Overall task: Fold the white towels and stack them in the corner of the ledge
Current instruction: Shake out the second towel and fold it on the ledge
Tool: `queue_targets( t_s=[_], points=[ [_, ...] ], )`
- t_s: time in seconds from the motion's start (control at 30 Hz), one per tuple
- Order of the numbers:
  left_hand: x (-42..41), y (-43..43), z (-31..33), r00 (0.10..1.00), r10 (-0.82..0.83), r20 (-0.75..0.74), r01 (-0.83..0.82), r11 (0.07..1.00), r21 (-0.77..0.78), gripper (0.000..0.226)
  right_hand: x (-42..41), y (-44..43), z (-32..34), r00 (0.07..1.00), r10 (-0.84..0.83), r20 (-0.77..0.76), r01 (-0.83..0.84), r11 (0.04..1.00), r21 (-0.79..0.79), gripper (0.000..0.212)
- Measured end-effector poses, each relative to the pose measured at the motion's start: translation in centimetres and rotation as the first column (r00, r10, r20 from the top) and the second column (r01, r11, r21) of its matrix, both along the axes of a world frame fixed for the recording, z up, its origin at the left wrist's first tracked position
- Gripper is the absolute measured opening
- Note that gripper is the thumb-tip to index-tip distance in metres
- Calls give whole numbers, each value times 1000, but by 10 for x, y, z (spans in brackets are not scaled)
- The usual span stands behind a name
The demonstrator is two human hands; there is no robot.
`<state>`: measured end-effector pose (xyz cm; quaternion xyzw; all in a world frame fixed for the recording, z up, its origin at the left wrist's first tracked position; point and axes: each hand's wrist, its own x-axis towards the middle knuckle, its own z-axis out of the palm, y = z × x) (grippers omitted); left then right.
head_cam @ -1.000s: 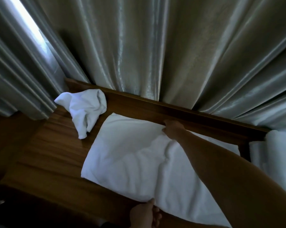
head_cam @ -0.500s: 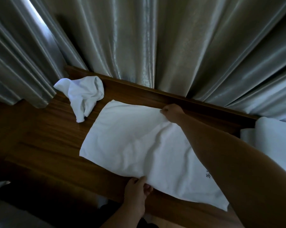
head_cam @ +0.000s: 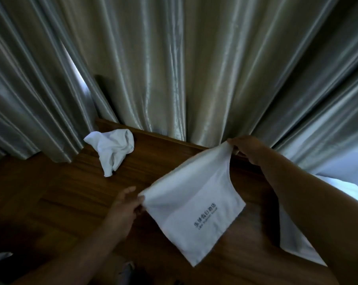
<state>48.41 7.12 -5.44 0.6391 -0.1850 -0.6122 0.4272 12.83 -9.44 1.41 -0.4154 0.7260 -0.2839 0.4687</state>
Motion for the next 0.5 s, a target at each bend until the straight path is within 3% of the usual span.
queue_targets(
  t_s=[0.17, 0.3, 0.4, 0.5],
  points=[
    [14, -79, 78, 991, -75, 108, 101, 959, -265, 27, -25, 12, 50, 985, -171, 19, 172, 983, -63, 23],
    [2, -126, 140, 981, -83, 173, 153, 884, -442, 17, -27, 24, 97, 931, -271, 244, 318, 932, -177, 25],
    [0, -130, 171, 973, -112, 203, 203, 833, -514, 16, -25, 52, 127, 869, -273, 413, 407, 869, -282, 14],
    [9, -111, 168, 943, -156, 295, 292, 813, -504, 19, -26, 94, 120, 899, -229, 372, 356, 878, -320, 15]
  ],
)
